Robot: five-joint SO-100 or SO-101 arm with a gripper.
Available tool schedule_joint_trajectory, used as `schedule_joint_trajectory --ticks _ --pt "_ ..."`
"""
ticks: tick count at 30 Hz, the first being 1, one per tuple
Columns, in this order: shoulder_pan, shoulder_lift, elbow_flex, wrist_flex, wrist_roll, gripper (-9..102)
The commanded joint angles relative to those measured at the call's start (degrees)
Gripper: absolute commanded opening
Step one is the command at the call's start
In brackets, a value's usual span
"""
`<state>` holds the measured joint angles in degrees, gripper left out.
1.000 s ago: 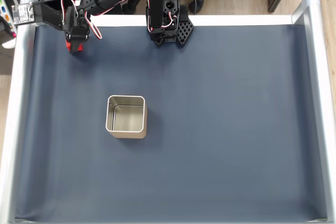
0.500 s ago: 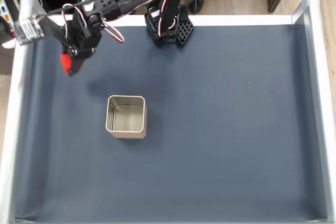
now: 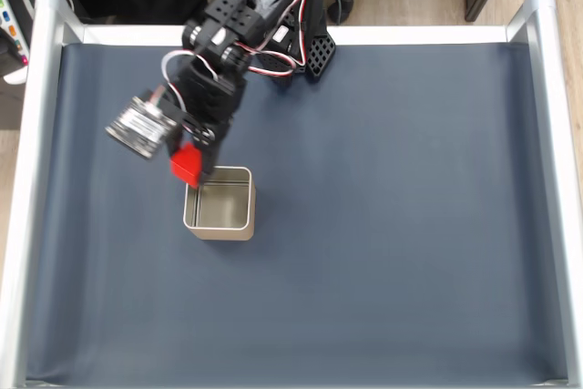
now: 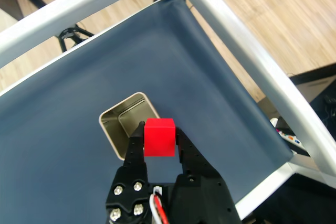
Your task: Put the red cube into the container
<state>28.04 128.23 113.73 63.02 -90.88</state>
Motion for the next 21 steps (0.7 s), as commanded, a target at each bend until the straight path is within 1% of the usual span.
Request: schedule_joint_trajectory --ticks 1,7,9,14,21 --pt "-3.9 1.1 -2.3 0.3 -0.4 0" --pt "-8.1 -1.7 -1.8 -1.1 -1.6 0" --pt "-8.8 -1.9 -0.3 -3.1 -3.0 0" --pt "-9.2 -3.4 3.2 -7.9 -5.8 0" --pt "-8.0 -5.4 6.6 -11.5 -8.4 0"
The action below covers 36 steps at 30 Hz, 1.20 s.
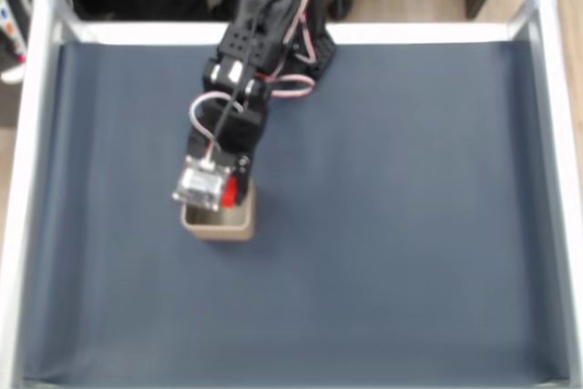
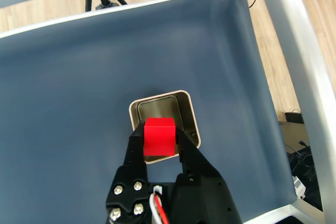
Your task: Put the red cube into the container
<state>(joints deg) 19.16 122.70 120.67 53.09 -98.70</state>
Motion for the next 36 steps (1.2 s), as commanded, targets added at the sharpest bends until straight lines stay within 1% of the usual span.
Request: schedule_joint_trajectory --ticks 1,9,23,28,36 --pt "1.0 -0.2 0.0 -2.0 -0.5 0" --pt "1.6 -1.8 1.2 -5.4 0.4 0" --pt "3.4 -2.5 3.3 -8.0 0.4 0" --pt "4.0 -2.3 4.9 -11.3 1.2 3" --pt "4.2 -2.4 5.5 -11.7 1.3 7"
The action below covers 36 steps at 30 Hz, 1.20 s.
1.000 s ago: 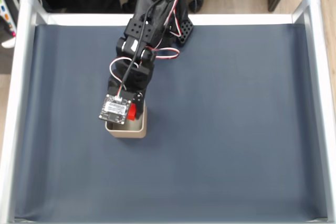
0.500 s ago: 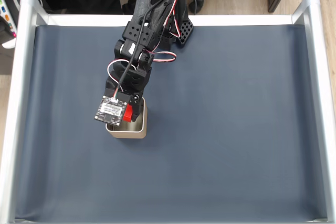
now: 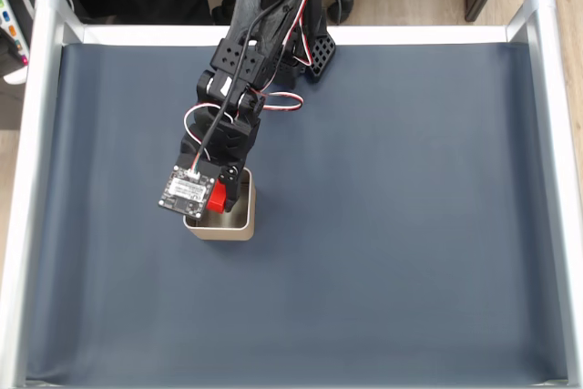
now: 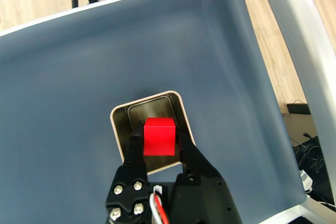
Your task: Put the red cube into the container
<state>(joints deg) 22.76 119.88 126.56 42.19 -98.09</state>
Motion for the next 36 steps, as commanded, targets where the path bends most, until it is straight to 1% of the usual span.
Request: schedule_joint_trajectory --ticks 1,10,19,30,36 --pt "0.6 0.4 -0.4 -0.8 0.9 8" --pt "1.1 0.4 0.7 -0.8 0.5 15" --pt "1.6 0.8 2.0 -0.8 -1.8 17" --pt "1.7 0.8 2.9 -1.0 -1.3 20" --pt "1.7 0.8 3.2 -2.6 -0.7 20"
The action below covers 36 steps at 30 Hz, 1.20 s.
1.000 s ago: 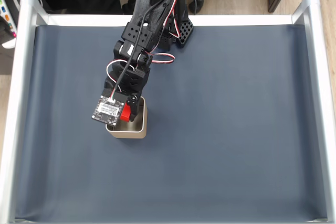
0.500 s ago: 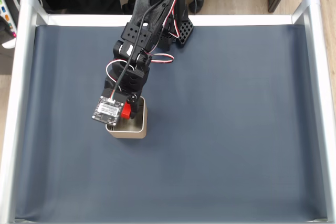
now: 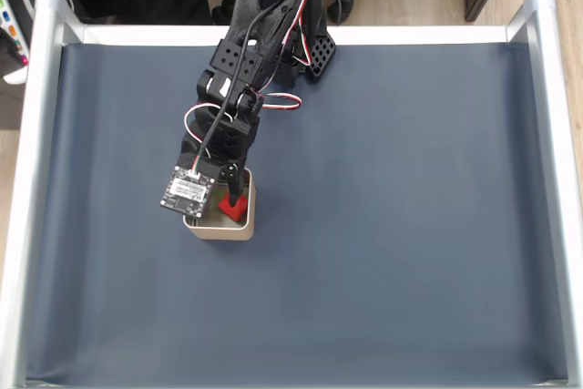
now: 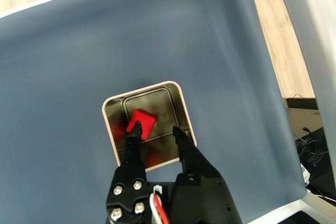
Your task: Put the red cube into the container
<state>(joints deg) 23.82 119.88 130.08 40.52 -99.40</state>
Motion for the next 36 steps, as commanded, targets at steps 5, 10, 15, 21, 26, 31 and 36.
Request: schedule_joint_trajectory --ticks 5,10,15,21,26,31,36 --pt "0.5 1.3 -0.4 -2.9 1.4 19" --pt "-1.0 4.0 -2.2 -3.0 2.1 3" --pt "-5.1 9.9 -1.8 -2.6 2.8 0" --pt "-11.8 17.1 -0.4 -1.8 5.6 0" --pt "-16.7 24.8 4.7 -1.1 6.0 0" --pt "-20.7 35.2 13.4 -1.1 5.9 0" --pt "-21.9 46.0 23.7 0.5 5.5 0"
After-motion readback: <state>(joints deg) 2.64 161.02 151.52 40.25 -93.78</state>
